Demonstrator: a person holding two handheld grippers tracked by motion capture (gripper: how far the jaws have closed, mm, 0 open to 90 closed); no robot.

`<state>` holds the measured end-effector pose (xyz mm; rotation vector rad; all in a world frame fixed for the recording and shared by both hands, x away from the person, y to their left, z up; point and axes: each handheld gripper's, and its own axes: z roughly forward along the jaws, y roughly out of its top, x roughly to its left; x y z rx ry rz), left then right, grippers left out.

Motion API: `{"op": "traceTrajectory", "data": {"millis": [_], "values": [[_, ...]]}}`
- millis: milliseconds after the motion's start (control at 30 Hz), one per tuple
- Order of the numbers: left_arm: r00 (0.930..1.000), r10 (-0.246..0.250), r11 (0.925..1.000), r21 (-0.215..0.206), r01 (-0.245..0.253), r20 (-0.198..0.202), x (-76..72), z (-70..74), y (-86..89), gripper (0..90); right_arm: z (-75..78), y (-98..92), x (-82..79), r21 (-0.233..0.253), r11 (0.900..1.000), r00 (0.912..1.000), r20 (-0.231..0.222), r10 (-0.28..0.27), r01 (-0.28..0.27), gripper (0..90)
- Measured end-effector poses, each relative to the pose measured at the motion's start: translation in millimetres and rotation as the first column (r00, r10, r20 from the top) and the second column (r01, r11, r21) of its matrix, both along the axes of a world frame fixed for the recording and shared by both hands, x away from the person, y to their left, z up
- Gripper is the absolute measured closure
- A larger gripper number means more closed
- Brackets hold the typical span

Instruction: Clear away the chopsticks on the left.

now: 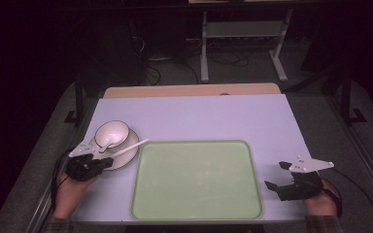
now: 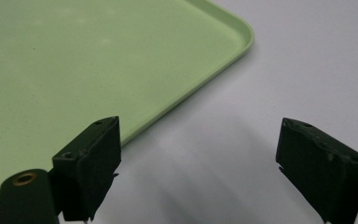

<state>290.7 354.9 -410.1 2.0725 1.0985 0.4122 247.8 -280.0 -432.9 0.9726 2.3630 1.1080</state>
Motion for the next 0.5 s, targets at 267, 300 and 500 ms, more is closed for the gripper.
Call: {"op": "traceTrajectory", "data": {"millis": [267,300,500], "values": [[0.9999,-0.007,0.9997,-0.023,0.007,-0.009,7.7,9.9,33.4,67.7,-0.1,0.6,0.3,-0.001,1.0,1.0,-0.002,0.002,-0.002,13.1],[0.9998,-0.014,0.9996,-0.025,0.014,-0.012,10.2,8.8,34.5,67.6,-0.2,0.8,0.5,-0.002,1.0,1.0,-0.003,0.002,-0.002,13.1],[0.9968,-0.07,0.9975,-0.014,0.069,-0.038,22.1,-2.3,33.0,62.0,-0.6,1.0,0.9,-0.003,1.0,1.0,-0.005,0.002,-0.002,13.1]]}}
